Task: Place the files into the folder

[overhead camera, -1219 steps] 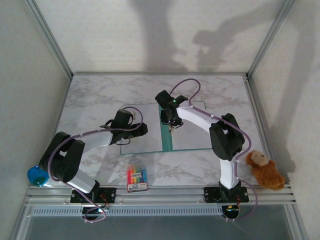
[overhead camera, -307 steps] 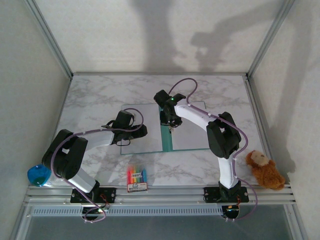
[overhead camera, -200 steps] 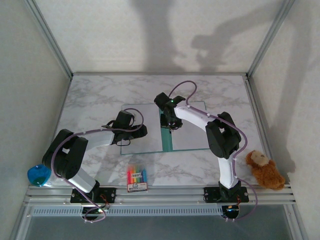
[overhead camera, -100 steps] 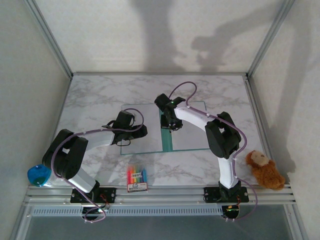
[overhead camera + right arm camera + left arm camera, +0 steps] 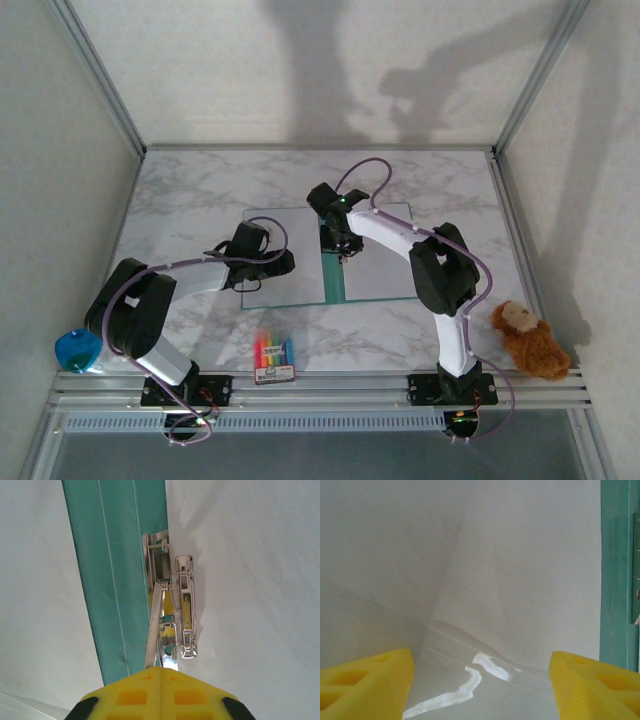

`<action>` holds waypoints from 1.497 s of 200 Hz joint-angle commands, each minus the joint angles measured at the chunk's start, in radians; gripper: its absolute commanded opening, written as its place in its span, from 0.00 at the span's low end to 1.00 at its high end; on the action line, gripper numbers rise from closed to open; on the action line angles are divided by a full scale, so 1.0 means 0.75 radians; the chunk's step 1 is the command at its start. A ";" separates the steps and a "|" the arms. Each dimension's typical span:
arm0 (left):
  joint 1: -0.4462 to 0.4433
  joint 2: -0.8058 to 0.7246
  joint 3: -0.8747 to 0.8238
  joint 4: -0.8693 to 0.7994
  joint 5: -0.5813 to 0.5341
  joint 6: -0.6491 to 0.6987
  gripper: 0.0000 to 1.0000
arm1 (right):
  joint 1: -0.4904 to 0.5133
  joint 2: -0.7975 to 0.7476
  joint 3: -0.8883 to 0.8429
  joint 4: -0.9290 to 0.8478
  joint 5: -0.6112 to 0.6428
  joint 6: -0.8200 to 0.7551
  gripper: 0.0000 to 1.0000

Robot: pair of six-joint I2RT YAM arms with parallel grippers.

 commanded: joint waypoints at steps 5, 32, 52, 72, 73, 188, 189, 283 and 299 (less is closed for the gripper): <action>-0.014 0.013 -0.030 -0.054 -0.027 0.003 0.73 | -0.007 0.043 0.056 -0.074 0.030 -0.029 0.05; -0.013 0.016 -0.028 -0.053 -0.029 0.001 0.73 | -0.016 0.049 0.085 -0.084 0.031 -0.039 0.05; -0.013 0.022 -0.024 -0.052 -0.031 -0.003 0.73 | -0.023 0.047 0.107 -0.094 0.025 -0.040 0.06; -0.013 0.027 -0.022 -0.054 -0.036 -0.008 0.73 | -0.028 0.041 0.129 -0.112 0.021 -0.031 0.08; -0.014 0.025 -0.021 -0.054 -0.036 -0.008 0.73 | -0.028 0.040 0.129 -0.113 0.020 -0.031 0.08; -0.020 0.028 -0.024 -0.047 -0.037 -0.013 0.73 | -0.028 -0.007 0.088 -0.085 -0.089 0.024 0.21; -0.020 0.028 -0.024 -0.049 -0.037 -0.013 0.73 | -0.028 -0.007 0.088 -0.085 -0.088 0.023 0.21; -0.021 0.024 -0.020 -0.053 -0.039 -0.010 0.73 | -0.028 0.006 0.068 -0.103 -0.054 0.023 0.18; -0.022 0.024 -0.018 -0.054 -0.039 -0.007 0.73 | -0.028 0.010 0.073 -0.107 -0.052 0.023 0.19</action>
